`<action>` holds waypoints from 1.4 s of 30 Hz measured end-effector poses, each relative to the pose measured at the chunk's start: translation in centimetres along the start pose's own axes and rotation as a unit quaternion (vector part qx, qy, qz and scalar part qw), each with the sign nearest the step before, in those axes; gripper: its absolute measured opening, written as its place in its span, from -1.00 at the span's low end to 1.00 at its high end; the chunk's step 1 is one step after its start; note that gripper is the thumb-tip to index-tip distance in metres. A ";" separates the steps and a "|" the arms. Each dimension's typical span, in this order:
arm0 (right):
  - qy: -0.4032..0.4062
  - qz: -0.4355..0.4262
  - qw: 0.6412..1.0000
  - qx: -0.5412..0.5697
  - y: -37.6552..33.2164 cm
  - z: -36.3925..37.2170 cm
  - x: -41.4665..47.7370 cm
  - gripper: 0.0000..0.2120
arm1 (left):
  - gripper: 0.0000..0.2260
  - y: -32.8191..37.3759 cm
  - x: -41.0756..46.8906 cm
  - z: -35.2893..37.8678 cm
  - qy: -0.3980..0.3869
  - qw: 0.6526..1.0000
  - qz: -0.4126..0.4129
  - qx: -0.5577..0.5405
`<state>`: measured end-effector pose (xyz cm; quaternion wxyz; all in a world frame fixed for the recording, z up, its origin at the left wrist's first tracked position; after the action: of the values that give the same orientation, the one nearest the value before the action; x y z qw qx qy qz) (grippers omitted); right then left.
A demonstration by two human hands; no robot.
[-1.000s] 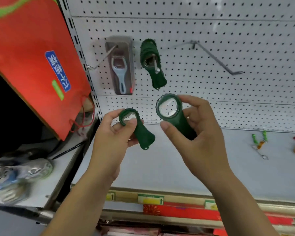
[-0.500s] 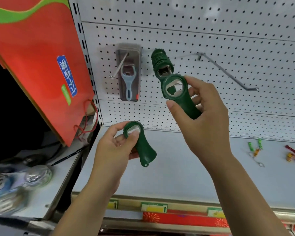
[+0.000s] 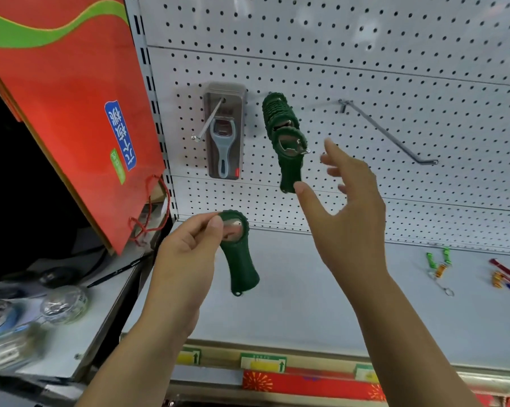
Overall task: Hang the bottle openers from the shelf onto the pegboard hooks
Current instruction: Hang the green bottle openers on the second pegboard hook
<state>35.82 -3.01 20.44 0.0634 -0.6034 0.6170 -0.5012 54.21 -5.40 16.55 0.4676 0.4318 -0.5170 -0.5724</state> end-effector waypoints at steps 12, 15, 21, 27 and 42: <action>0.038 -0.013 0.992 0.118 -1.6 -4.0 -3.2 -0.82 | -0.87 7.0 0.4 4.5 -0.132 0.977 0.154 -0.065; 0.052 -0.022 0.993 0.108 -1.3 -4.4 -2.6 -0.82 | -0.88 7.3 1.8 5.8 -0.134 0.978 0.143 -0.079; 0.006 -0.055 0.997 0.062 -1.2 -3.7 -1.0 -0.79 | -0.86 6.3 4.8 6.1 -0.108 0.986 0.116 -0.048; -0.070 -0.087 0.994 0.017 -0.9 -1.1 0.9 -0.70 | -0.87 6.0 7.7 5.7 -0.092 0.986 0.138 0.016; -0.055 -0.119 0.991 -0.036 -0.8 -0.6 1.9 -0.71 | -0.87 6.4 15.2 6.1 -0.037 0.972 0.196 0.125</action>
<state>35.46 -4.00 22.31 0.0158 -0.7011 0.5539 -0.4487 45.90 -19.38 23.35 0.4937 0.3558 -0.6759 -0.4157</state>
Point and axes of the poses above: each hand's wrist, its own x-axis towards the middle knuckle, its own z-axis out of the palm, y = z × x, the point moved 1 cm from there along x, towards the middle knuckle, and after that the axes turned 11 degrees about -y, right-handed, at the moved point
